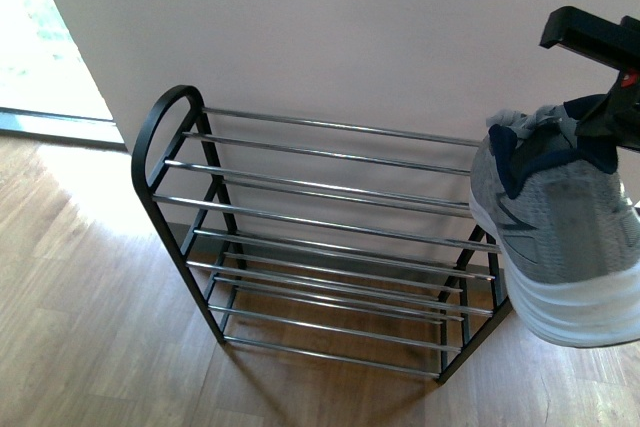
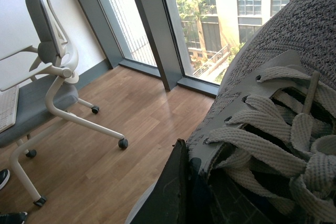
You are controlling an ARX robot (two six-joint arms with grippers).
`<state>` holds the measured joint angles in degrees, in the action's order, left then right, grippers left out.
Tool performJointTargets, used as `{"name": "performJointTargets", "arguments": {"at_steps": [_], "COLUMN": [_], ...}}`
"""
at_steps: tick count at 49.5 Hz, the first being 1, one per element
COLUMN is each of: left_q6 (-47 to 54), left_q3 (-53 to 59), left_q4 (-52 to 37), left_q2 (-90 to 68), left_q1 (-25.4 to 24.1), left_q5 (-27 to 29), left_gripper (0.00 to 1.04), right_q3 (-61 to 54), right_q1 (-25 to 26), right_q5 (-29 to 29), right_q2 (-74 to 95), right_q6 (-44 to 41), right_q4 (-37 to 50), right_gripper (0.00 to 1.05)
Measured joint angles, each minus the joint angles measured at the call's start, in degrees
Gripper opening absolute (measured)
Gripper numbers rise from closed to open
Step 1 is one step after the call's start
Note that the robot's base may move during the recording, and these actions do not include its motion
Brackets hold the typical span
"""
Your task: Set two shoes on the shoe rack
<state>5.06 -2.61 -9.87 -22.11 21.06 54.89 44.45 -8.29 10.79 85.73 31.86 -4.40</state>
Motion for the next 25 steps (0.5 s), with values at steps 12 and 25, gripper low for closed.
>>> {"name": "performJointTargets", "arguments": {"at_steps": [12,25], "left_q6": [0.0,0.0], "left_q3": [0.0,0.0], "left_q4": [0.0,0.0], "left_q2": [0.0,0.0], "left_q1": [0.0,0.0], "left_q5": [0.0,0.0], "left_gripper": [0.02,0.02], "right_q3": [3.1,6.8], "right_q1": [-1.0,0.3], "right_q5": [2.6,2.3], "right_q2": [3.8,9.6], "right_q6": [1.3,1.4], "right_q4": [3.1,4.9], "right_gripper": [0.01,0.01]}}
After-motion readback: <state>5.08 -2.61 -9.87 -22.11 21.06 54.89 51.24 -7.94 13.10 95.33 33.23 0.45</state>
